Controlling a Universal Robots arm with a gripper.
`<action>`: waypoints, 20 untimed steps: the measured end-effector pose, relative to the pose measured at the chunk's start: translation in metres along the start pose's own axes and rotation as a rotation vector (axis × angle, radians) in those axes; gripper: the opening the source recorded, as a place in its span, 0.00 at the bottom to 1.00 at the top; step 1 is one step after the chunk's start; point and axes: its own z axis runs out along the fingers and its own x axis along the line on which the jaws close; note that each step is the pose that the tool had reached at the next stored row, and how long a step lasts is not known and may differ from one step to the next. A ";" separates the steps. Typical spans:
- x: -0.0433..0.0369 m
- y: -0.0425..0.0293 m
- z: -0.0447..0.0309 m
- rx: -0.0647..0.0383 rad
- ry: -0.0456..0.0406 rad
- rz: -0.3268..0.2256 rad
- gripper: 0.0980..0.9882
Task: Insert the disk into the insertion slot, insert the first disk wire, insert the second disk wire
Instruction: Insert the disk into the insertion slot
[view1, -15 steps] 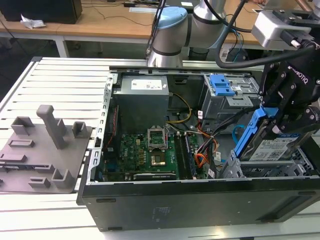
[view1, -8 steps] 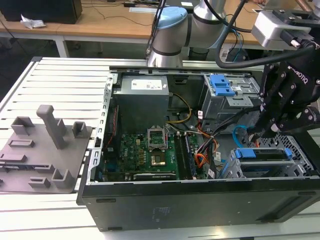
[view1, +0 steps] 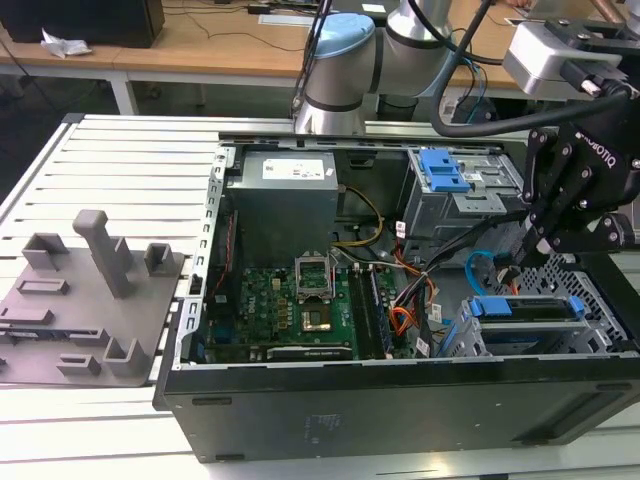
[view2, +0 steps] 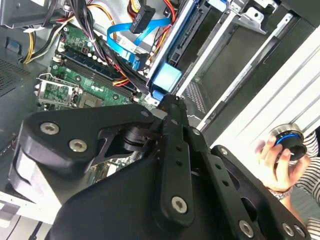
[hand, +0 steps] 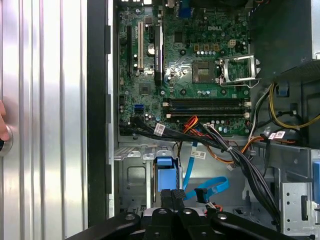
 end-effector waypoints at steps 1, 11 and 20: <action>-0.0004 -0.0050 -0.0004 0.000 0.0003 0.000 0.01; -0.0023 -0.0231 0.0165 -0.005 0.0005 0.000 0.01; -0.0024 -0.0243 0.0354 -0.005 0.0006 0.000 0.01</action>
